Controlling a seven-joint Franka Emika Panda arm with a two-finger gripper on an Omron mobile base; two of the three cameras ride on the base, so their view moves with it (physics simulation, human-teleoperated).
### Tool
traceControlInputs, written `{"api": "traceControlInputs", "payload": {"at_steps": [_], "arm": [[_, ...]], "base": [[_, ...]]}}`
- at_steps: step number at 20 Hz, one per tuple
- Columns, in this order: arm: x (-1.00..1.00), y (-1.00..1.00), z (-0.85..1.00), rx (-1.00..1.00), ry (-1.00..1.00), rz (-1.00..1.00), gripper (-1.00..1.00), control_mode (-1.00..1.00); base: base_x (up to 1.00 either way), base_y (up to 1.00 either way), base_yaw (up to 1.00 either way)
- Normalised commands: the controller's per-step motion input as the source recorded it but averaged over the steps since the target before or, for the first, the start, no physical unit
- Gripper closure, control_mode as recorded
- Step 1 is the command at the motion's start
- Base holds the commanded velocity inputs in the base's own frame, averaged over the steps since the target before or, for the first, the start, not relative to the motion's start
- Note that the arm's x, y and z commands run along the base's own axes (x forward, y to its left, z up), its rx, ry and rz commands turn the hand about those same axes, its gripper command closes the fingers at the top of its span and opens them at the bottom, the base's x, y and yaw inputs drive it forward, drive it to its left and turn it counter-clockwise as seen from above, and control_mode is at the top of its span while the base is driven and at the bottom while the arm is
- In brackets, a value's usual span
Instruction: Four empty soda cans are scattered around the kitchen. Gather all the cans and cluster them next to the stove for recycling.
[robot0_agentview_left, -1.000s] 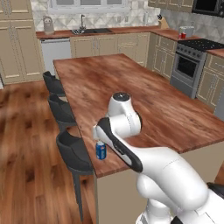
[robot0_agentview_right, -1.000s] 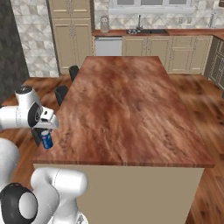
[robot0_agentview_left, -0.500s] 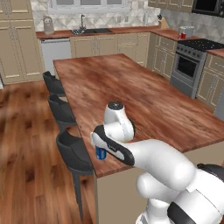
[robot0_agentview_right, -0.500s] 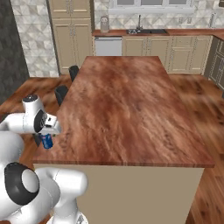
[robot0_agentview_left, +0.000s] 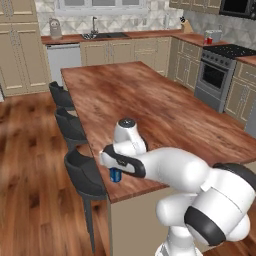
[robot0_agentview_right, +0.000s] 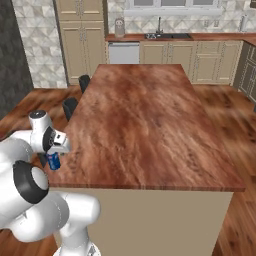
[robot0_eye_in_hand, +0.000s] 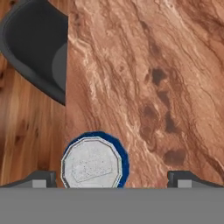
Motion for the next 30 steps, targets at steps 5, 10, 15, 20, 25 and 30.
{"api": "traceControlInputs", "payload": {"at_steps": [5,10,15,20,25,30], "arm": [[0.23,0.17,-0.21,0.0,0.0,0.0,-1.0,-1.0],[0.08,0.0,-0.23,0.0,0.0,0.0,-1.0,-1.0],[-0.15,0.0,-0.26,0.0,0.0,-0.01,-1.0,-1.0],[-0.17,0.0,-0.16,0.0,0.0,-0.01,1.0,-1.0],[-0.02,-0.02,0.0,0.0,0.0,-0.04,1.0,-1.0],[-0.05,-0.31,0.34,0.06,0.02,0.0,1.0,-1.0]], "base": [[0.0,0.0,0.0],[0.0,0.0,0.0],[0.0,0.0,0.0],[0.0,0.0,0.0],[0.0,0.0,0.0],[0.0,0.0,0.0]]}}
